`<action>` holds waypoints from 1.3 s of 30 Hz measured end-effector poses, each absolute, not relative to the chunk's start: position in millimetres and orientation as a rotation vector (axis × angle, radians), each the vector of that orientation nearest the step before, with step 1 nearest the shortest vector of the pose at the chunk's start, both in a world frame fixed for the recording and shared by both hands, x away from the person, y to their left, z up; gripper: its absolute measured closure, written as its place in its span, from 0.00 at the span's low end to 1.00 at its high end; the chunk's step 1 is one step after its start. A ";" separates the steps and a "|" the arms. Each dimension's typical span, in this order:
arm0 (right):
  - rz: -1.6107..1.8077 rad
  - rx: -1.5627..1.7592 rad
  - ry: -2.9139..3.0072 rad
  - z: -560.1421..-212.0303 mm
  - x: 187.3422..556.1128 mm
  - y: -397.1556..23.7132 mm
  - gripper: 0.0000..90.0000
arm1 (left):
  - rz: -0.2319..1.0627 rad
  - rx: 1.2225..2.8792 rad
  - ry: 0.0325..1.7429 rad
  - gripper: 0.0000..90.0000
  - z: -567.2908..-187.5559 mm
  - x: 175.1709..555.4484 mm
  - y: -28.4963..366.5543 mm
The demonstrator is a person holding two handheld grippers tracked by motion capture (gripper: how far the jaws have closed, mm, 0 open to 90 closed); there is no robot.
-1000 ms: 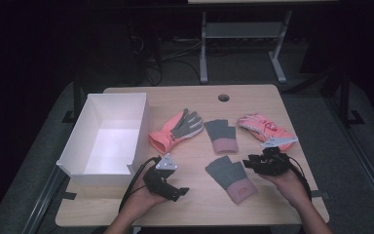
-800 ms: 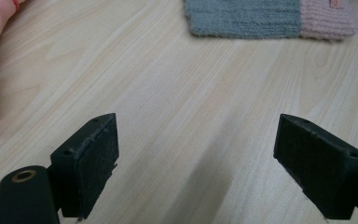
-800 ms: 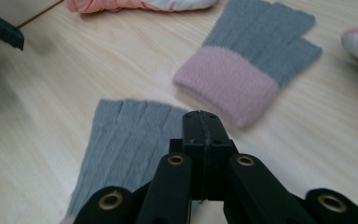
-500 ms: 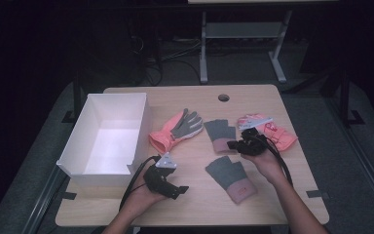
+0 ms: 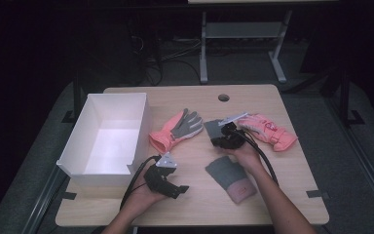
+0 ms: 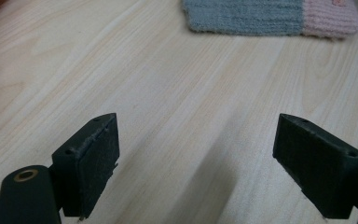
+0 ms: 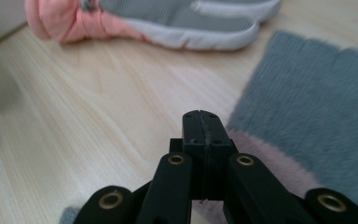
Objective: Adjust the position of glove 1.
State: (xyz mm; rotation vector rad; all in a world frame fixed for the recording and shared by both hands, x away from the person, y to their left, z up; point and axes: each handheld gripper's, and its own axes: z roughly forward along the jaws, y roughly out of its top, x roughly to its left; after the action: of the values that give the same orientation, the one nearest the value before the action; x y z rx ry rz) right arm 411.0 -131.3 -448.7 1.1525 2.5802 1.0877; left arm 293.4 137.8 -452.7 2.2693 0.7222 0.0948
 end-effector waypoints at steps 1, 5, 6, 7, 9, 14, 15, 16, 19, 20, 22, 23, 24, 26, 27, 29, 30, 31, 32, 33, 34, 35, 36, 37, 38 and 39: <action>1.088 1.153 2.580 -448.7 411.0 -131.3 1.00 | 0.095 2.269 0.722 0.16 -452.7 293.4 137.8; 1.035 1.148 2.584 -452.7 411.2 -132.3 1.00 | 0.092 2.272 0.717 0.16 -452.6 293.5 138.2; 1.019 1.155 2.572 -451.7 411.5 -137.0 1.00 | 0.097 2.273 0.714 0.16 -452.4 293.4 138.5; 1.017 1.161 2.565 -451.4 411.5 -140.3 1.00 | 0.096 2.269 0.715 0.16 -452.5 293.2 138.4; 1.015 1.169 2.560 -451.5 411.9 -144.4 1.00 | 0.095 2.268 0.713 0.16 -452.5 293.3 138.3; 1.015 1.230 2.525 -451.9 412.0 -165.5 1.00 | 0.089 2.271 0.718 0.16 -453.2 293.5 137.1; 1.008 1.233 2.519 -451.7 411.8 -168.6 1.00 | 0.090 2.279 0.713 0.16 -453.1 293.6 137.2; 1.022 1.244 2.509 -450.1 411.3 -171.5 1.00 | 0.095 2.287 0.706 0.16 -453.2 293.3 137.1; 1.060 1.233 2.516 -446.4 408.7 -168.6 1.00 | 0.090 2.274 0.714 0.16 -453.6 292.7 136.2; 1.085 1.221 2.523 -445.7 407.3 -164.6 1.00 | 0.091 2.280 0.711 0.16 -453.7 293.2 136.3; 1.086 1.170 2.574 -448.1 404.2 -145.3 1.00 | 0.087 2.287 0.708 0.16 -454.2 293.7 136.6; 1.086 1.170 2.574 -448.1 404.2 -145.3 1.00 | 0.087 2.287 0.708 0.16 -454.2 293.7 136.6; 1.074 1.153 2.590 -450.5 404.1 -139.0 1.00 | 0.087 2.289 0.705 0.16 -453.8 293.8 137.0; 1.038 1.142 2.608 -455.9 404.5 -130.0 1.00 | 0.091 2.290 0.701 0.16 -452.6 293.5 138.1; 1.008 1.136 2.613 -457.9 404.8 -128.1 1.00 | 0.092 2.291 0.698 0.16 -452.4 293.7 138.6; 0.987 1.150 2.607 -459.0 405.5 -128.6 1.00 | 0.089 2.286 0.704 0.16 -453.0 293.6 138.9; 0.966 1.159 2.596 -458.0 406.1 -134.1 1.00 | 0.088 2.287 0.705 0.16 -453.2 293.8 138.9; 0.966 1.159 2.596 -458.0 406.1 -134.1 1.00 | 0.089 2.287 0.705 0.16 -453.5 293.9 138.9; 0.958 1.183 2.584 -458.0 407.0 -142.0 1.00 | 0.088 2.288 0.705 0.16 -453.4 294.0 138.8; 0.958 1.183 2.584 -458.0 407.0 -142.0 1.00 | 0.088 2.289 0.704 0.16 -453.4 294.1 138.6; 0.952 1.204 2.571 -458.3 408.2 -150.7 1.00 | 0.089 2.289 0.706 0.16 -453.5 293.9 138.1; 0.952 1.204 2.571 -458.3 408.2 -150.7 1.00 | 0.089 2.289 0.706 0.16 -453.5 293.9 138.1; 0.947 1.228 2.551 -457.9 409.7 -160.1 1.00 | 0.091 2.282 0.707 0.16 -453.8 293.6 137.5; 0.948 1.236 2.543 -457.5 410.7 -165.0 1.00 | 0.091 2.281 0.710 0.16 -453.9 293.4 137.4; 0.948 1.236 2.543 -457.5 410.7 -165.0 1.00 | 0.091 2.281 0.710 0.16 -453.9 293.4 137.4; 0.953 1.244 2.538 -456.7 411.4 -169.8 1.00 | 0.091 2.289 0.704 0.16 -453.8 293.7 137.8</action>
State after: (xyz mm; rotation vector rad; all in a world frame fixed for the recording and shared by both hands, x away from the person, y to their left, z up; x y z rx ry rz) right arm 411.4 -169.8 -456.7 1.2436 2.5377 0.9528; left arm 293.7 137.8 -453.8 2.2893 0.7044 0.0908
